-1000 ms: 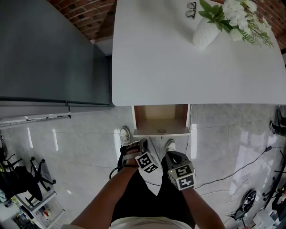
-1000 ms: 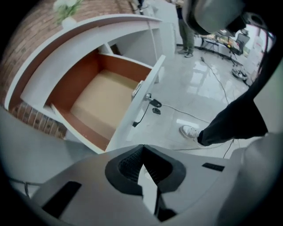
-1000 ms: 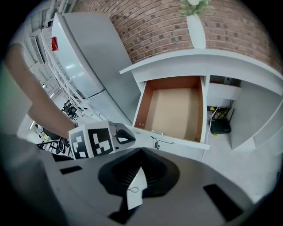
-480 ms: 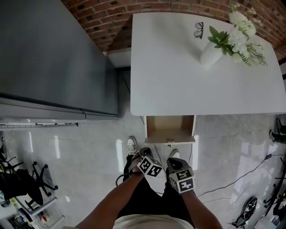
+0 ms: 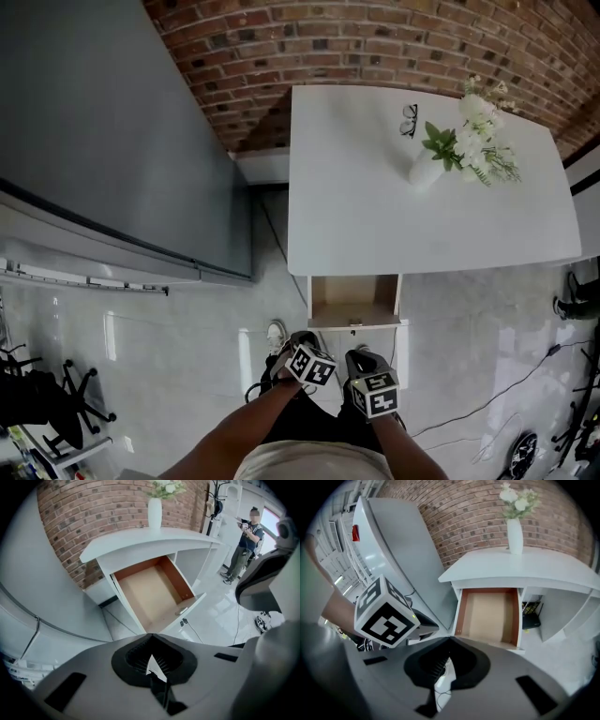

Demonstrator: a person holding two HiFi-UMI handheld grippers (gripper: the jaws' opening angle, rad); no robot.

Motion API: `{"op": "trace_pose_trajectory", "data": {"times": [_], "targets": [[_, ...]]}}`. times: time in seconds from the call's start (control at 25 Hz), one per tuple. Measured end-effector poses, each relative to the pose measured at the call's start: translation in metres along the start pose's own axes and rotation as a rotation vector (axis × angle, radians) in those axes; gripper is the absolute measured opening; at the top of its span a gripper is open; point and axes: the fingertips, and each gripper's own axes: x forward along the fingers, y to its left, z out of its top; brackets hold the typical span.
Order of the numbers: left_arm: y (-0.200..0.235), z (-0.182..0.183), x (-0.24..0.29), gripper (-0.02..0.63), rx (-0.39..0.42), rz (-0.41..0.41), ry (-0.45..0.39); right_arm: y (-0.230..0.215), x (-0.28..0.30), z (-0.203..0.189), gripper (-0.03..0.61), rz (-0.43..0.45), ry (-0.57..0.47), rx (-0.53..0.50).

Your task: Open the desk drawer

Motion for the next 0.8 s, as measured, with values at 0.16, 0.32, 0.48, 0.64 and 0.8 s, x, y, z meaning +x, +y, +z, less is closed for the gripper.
{"op": "trace_pose_trajectory", "data": {"times": [0.16,0.32,0.48,0.64,0.8], "targets": [[-0.001,0.011,-0.024,0.006,-0.071,-0.032,-0.011,0.011,-0.012,0.016,0.015,0.009,-0.033,0.023],[-0.001,0.024,-0.035,0.006,-0.073,-0.051,-0.027,0.013,-0.019,0.03,0.015,0.011,-0.061,-0.004],[0.0,0.032,-0.043,0.006,-0.1,-0.06,-0.027,0.013,-0.028,0.046,0.015,0.014,-0.087,-0.028],[0.004,0.046,-0.054,0.006,-0.143,-0.074,-0.05,0.005,-0.038,0.06,0.015,0.003,-0.078,-0.041],[0.009,0.062,-0.062,0.006,-0.196,-0.08,-0.075,-0.006,-0.038,0.07,0.015,0.002,-0.088,-0.049]]}}
